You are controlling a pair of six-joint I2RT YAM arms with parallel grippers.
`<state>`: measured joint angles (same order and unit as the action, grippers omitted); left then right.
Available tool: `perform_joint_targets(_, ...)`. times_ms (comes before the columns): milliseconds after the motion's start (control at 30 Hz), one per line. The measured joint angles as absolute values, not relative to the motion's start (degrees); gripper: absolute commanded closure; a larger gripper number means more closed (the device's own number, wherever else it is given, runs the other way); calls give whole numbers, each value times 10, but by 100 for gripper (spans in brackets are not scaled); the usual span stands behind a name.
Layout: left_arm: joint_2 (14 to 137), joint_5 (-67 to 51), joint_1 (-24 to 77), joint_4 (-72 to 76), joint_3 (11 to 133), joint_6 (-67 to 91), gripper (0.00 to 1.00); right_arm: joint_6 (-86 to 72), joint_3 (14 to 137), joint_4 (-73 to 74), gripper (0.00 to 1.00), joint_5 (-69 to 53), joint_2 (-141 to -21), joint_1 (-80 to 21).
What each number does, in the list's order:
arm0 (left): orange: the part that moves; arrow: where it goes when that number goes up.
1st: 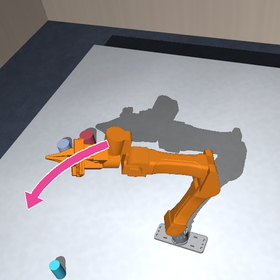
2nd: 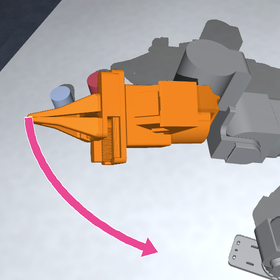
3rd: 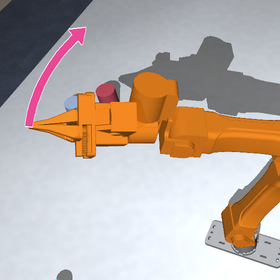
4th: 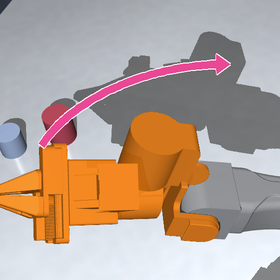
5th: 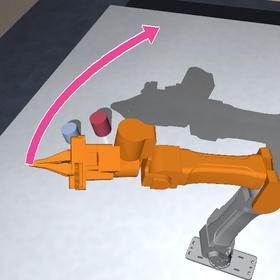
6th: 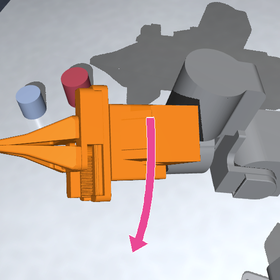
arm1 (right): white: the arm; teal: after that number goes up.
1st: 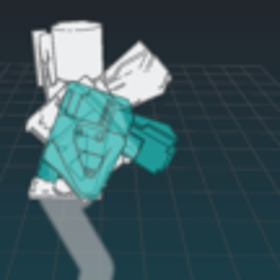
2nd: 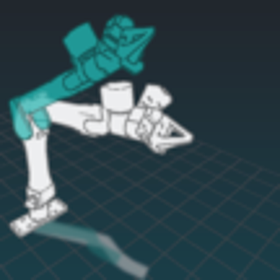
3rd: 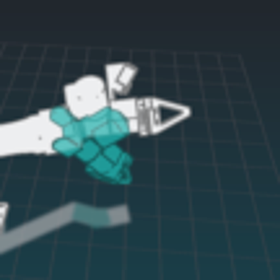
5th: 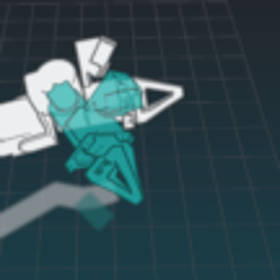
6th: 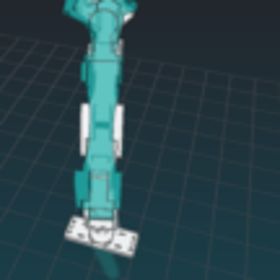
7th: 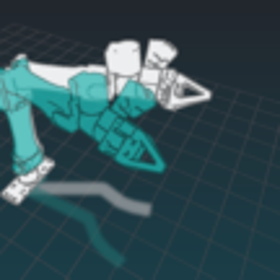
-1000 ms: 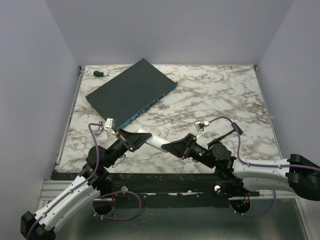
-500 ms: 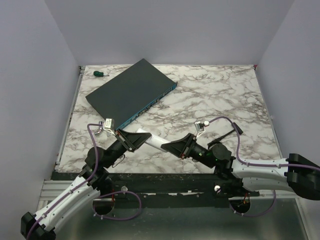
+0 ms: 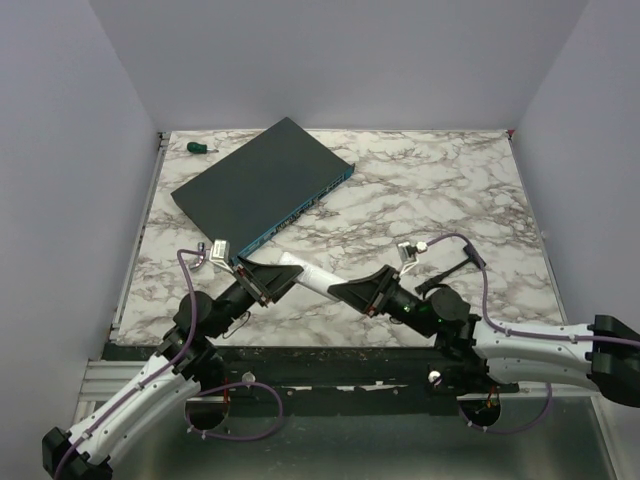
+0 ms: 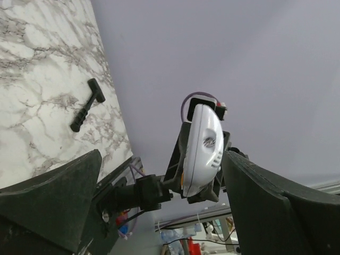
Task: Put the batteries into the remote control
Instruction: Load the battery cover into the remote control, then place the remote control at the center of the board.
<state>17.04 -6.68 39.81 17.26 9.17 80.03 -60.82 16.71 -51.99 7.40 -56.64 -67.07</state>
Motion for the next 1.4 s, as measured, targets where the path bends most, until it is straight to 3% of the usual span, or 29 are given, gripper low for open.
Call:
perform_joint_targets(267, 152, -41, 398, 13, 160, 754, 1, -521, 259, -250, 99, 196, -449, -671)
perform_joint_targets(633, 139, -6, 398, -130, 215, 678, 1, -395, 401, 135, 99, 434, -454, -671)
perform_joint_targets(867, 154, 0, 398, -165, 236, 655, 1, -364, 496, 284, 99, 546, -547, -671)
perform_joint_targets(1400, 110, 17, 398, -227, 249, 637, 2, -168, 615, 409, 99, 557, -872, -671)
